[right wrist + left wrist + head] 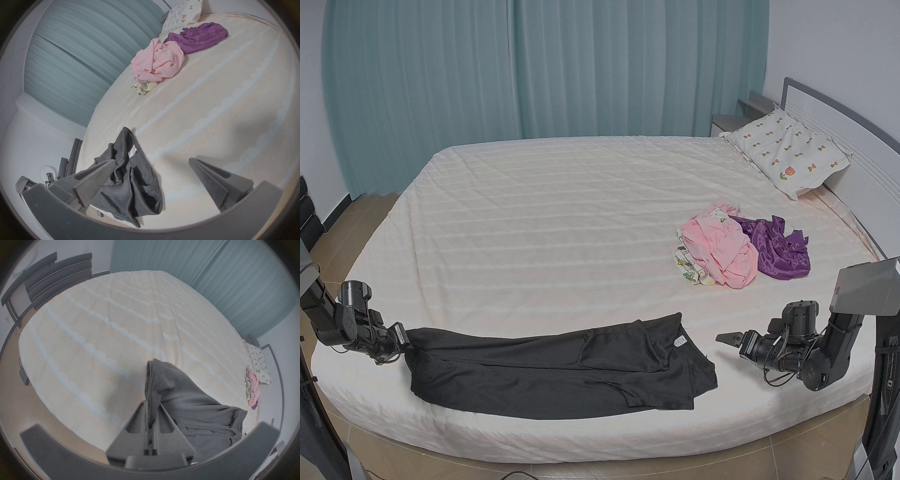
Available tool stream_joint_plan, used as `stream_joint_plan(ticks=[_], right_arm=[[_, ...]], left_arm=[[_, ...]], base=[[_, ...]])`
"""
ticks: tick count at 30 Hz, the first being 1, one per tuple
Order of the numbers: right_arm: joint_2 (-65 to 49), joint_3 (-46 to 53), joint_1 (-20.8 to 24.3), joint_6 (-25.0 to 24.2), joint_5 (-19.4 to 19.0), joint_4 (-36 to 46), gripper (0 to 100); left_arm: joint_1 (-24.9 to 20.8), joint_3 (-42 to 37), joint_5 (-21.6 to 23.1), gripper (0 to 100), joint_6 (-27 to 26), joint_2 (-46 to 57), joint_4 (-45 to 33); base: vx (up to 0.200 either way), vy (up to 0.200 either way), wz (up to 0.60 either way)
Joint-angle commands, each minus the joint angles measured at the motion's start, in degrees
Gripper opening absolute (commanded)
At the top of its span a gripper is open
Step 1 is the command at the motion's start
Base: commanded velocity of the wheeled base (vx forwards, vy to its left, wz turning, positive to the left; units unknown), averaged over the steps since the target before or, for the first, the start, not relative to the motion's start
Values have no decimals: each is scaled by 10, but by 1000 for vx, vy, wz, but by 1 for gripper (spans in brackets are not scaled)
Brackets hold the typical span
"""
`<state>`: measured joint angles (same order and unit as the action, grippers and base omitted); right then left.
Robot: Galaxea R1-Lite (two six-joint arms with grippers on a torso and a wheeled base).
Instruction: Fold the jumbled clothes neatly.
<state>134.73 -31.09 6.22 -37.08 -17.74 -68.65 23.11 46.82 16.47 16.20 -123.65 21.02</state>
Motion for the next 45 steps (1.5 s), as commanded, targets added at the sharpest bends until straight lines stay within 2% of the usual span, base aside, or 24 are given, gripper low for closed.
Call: stream_joint_plan(ticks=[1,5,11,15,20,22,28,32,37,41,45], right_arm=[[-1,0,0,0,0,-1,100],[-1,0,0,0,0,-1,100],[-2,-1,0,0,0,-1,100],[-2,0,0,0,0,-1,100],[-2,-1,-1,0,0,-1,100],[-2,-1,-1,0,0,-1,100],[-2,-1,-1,0,0,-1,100],[-2,-1,0,0,0,-1,100],[-2,-1,0,0,0,-1,100],[-2,-1,0,0,0,-1,100],[-1,-2,0,0,0,-1,100]], left_arm=[[5,14,1,0,2,42,-30],[-30,-2,-9,0,12,59,-30],[-111,-6,-57,0,63,101,-59],[-161,-5,-86,0,71,117,-92],[-229,3,-136,0,131,120,-100],[-247,5,-147,0,135,119,-101],[-290,18,-162,0,146,114,-111],[-335,62,-175,0,197,110,-150],[-360,104,-178,0,215,89,-183],[-399,146,-188,0,254,55,-207],[-420,165,-191,0,257,35,-210]], base=[[0,0,0],[0,0,0],[0,0,0],[0,-200,0],[0,-200,0],[0,-200,0],[0,-200,0],[0,-200,0],[0,-200,0],[0,-200,0],[0,-200,0]])
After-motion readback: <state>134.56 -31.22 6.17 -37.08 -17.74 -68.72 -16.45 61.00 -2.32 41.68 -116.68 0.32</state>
